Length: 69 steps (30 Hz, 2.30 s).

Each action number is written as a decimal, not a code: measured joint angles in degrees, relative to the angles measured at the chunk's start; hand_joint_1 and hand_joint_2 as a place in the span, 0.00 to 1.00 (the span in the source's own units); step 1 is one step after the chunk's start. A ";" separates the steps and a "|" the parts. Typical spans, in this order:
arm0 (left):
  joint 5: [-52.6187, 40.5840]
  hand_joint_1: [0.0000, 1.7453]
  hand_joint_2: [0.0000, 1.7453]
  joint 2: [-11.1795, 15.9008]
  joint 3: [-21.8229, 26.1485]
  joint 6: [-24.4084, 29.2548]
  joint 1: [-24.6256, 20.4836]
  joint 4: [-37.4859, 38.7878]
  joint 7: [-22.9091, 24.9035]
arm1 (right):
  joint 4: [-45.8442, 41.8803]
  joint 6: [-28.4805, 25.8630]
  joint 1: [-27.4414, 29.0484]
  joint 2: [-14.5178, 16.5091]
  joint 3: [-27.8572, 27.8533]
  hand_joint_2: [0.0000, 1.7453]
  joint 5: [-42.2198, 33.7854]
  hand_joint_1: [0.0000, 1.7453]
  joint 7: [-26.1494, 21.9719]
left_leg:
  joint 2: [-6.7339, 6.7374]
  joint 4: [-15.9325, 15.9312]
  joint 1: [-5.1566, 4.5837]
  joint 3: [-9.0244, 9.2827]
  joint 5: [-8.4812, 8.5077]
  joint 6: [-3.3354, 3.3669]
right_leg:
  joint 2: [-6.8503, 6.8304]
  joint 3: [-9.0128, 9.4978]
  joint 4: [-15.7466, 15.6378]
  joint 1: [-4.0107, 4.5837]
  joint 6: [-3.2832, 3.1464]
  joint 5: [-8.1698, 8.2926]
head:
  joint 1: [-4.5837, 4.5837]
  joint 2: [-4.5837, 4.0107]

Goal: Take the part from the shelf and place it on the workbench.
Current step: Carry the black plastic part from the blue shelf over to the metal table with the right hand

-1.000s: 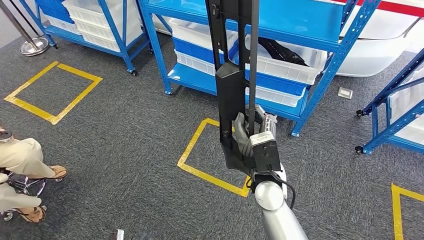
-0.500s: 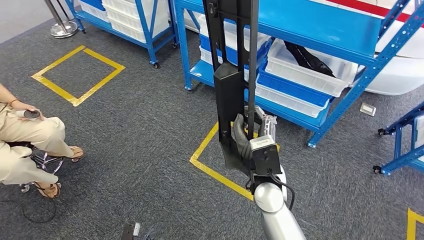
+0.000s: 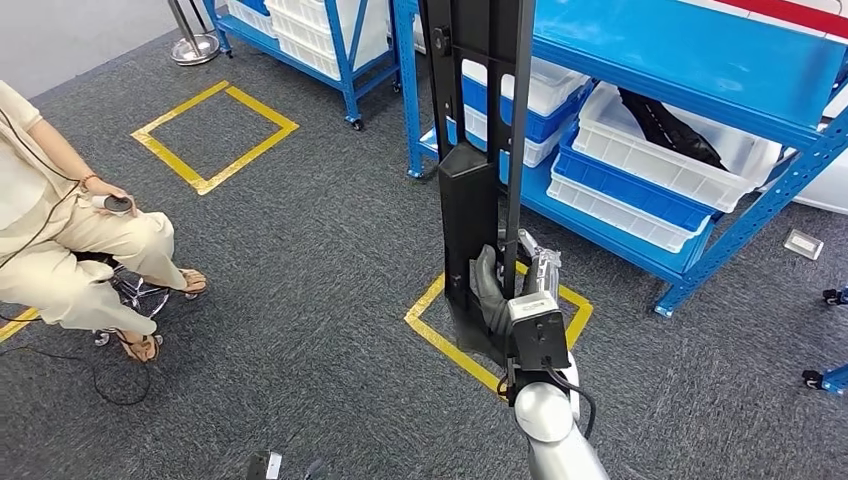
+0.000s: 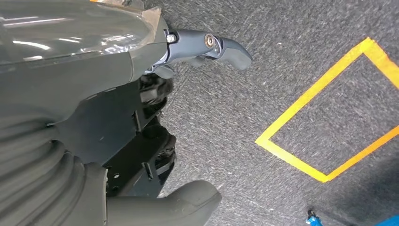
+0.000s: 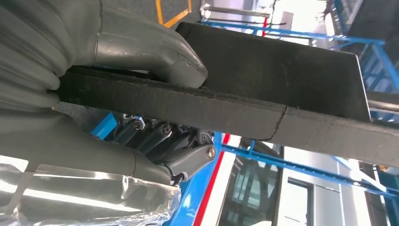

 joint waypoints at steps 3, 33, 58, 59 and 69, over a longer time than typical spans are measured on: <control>0.14 0.00 1.00 0.02 0.00 0.00 0.03 0.00 -0.07 | -0.25 -0.02 0.65 -0.08 0.00 1.00 -0.07 1.00 -0.19 | 2.05 10.48 0.02 -5.02 -4.31 -0.25 | -1.62 0.00 0.01 0.74 -0.79 -0.16 | -0.24 0.00; 1.52 0.00 1.00 0.43 0.32 -0.37 0.91 0.03 -0.64 | -2.08 1.34 2.59 -0.16 0.40 1.00 -0.76 1.00 -1.38 | 1.82 8.26 -0.09 -4.27 -3.46 -0.18 | -1.53 -0.08 -0.01 0.32 -0.75 -0.12 | 0.62 0.00; 2.47 0.00 1.00 0.67 1.61 -0.02 1.38 0.04 -1.14 | -2.02 2.48 2.49 -0.36 0.92 1.00 -0.78 1.00 -1.81 | -3.50 -5.15 -0.73 2.58 2.81 1.67 | 0.83 -0.43 -0.32 0.48 0.11 0.36 | 1.72 0.00; 2.47 0.00 1.00 0.69 1.63 -0.01 1.44 0.04 -1.14 | -2.03 2.48 2.42 -0.27 0.94 1.00 -0.78 1.00 -1.81 | -2.78 -4.69 -0.66 2.37 2.46 1.35 | 0.48 -0.33 -0.43 0.39 -0.14 0.46 | 1.68 0.00; 2.48 0.00 1.00 0.81 1.64 -0.01 1.50 0.04 -1.17 | -2.02 2.51 2.34 0.10 1.01 1.00 -0.78 1.00 -1.83 | 4.54 -0.96 -0.28 0.21 2.07 0.20 | -4.20 0.26 -0.63 0.80 -1.28 -0.21 | 1.06 0.00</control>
